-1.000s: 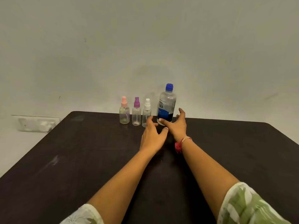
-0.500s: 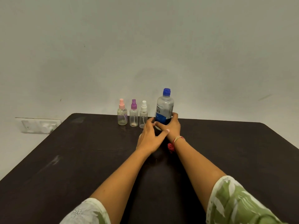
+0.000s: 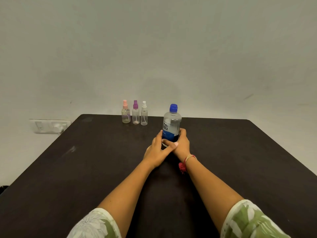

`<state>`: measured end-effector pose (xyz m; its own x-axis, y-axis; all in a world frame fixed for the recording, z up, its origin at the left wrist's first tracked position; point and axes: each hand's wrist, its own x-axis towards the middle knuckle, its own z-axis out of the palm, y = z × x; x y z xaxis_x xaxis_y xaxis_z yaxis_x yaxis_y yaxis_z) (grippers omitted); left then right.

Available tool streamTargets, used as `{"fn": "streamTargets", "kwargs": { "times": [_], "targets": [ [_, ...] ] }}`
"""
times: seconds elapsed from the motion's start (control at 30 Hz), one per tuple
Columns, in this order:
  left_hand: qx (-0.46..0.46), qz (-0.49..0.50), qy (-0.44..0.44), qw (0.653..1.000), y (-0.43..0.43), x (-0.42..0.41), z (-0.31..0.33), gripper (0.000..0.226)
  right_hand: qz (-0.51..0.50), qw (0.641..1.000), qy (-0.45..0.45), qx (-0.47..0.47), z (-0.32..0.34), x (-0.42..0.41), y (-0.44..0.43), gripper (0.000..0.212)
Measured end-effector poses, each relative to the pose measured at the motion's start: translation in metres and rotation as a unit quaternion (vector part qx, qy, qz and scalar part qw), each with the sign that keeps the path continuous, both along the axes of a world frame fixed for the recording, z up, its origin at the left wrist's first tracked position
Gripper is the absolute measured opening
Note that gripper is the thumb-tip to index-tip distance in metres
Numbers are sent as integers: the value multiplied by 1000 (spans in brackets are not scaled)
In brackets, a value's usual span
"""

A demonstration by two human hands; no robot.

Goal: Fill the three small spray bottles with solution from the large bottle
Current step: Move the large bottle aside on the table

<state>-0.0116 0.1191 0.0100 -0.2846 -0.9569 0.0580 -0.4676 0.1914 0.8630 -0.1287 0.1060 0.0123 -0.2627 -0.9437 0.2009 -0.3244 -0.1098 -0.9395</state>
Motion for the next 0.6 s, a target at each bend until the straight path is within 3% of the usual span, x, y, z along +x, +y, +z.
{"fn": "streamTargets", "kwargs": {
  "times": [0.33, 0.43, 0.6],
  "targets": [
    [54, -46, 131, 989, 62, -10, -4, 103, -27, 999, 31, 17, -4, -35, 75, 58],
    [67, -61, 119, 989, 71, -12, -2, 99, -29, 999, 27, 10, -5, -42, 93, 59],
    [34, -56, 32, 997, 91, -17, 4, 64, -67, 995, 78, -6, -5, -51, 116, 59]
  ]
}}
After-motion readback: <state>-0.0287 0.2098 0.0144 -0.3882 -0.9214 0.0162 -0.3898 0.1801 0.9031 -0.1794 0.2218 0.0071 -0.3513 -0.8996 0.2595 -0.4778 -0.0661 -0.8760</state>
